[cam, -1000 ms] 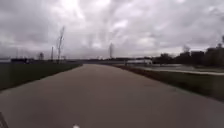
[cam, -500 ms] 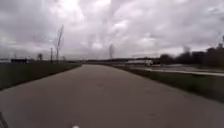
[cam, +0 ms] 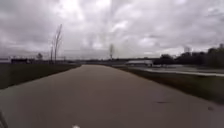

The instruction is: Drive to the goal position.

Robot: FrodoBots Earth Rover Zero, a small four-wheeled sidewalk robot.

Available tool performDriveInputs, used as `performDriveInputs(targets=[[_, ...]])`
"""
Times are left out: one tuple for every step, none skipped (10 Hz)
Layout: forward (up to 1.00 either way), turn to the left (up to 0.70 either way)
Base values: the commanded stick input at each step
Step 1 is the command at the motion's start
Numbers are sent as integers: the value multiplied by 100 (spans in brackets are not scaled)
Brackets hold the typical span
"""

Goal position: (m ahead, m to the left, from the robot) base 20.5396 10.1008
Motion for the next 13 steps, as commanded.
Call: performDriveInputs(targets=[[100, 0], [100, 0], [100, 0], [100, 0], [100, 0], [100, 0], [100, 0], [100, 0], [100, 3], [100, 19], [100, 39], [100, 22], [100, 0]])
